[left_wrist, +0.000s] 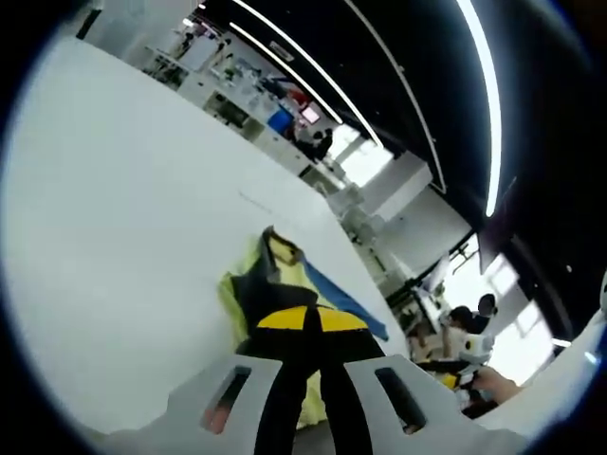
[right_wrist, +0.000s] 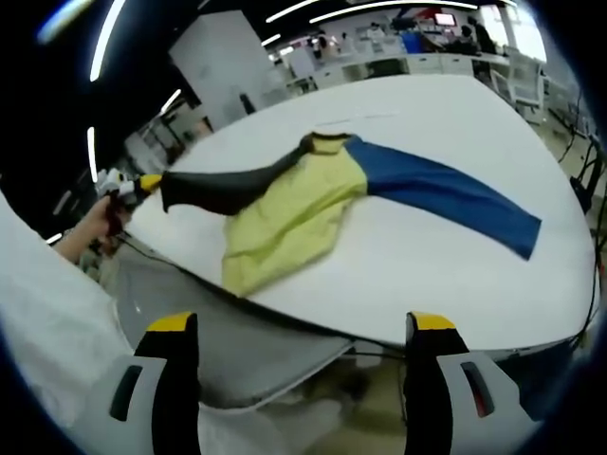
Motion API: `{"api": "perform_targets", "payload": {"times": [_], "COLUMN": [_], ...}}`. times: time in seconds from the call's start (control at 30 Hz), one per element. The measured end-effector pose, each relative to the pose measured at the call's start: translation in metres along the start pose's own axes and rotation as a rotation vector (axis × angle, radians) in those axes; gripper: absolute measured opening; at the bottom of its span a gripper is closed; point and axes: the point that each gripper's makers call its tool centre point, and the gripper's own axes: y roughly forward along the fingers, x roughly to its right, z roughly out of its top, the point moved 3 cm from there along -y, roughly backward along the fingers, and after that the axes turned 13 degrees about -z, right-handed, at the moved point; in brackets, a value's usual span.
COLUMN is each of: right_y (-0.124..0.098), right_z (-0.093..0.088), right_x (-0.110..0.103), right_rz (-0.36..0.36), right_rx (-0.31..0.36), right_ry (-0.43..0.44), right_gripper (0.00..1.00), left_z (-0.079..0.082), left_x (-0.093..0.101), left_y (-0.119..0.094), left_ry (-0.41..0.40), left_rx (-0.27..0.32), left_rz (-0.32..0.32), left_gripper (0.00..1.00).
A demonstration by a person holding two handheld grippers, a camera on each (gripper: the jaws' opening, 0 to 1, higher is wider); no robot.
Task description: Fold the garment on the visible template until the final outline fits inside the template.
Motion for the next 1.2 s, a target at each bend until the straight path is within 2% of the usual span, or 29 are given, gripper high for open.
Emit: {"api": "perform_targets", "payload": {"times": [0.5,1.2], "right_y": [-0.001,0.0], "right_z": [-0.003,-0.003], "right_x": [0.001,0.0], "right_rz": [-0.004,-0.002], "right_rx": [-0.003,-0.01], "right_ry": [0.005,0.0], "right_gripper": [0.9,0.89], "left_z": [0.015,0.028], "left_x": [-0.008,-0.013], "left_y": [-0.009,-0.02], "left_ry": [0.012,0.018], "left_rx": [0.03,0.066], "left_rz": [0.02,0.048], "left_gripper": [0.0,0.0]}}
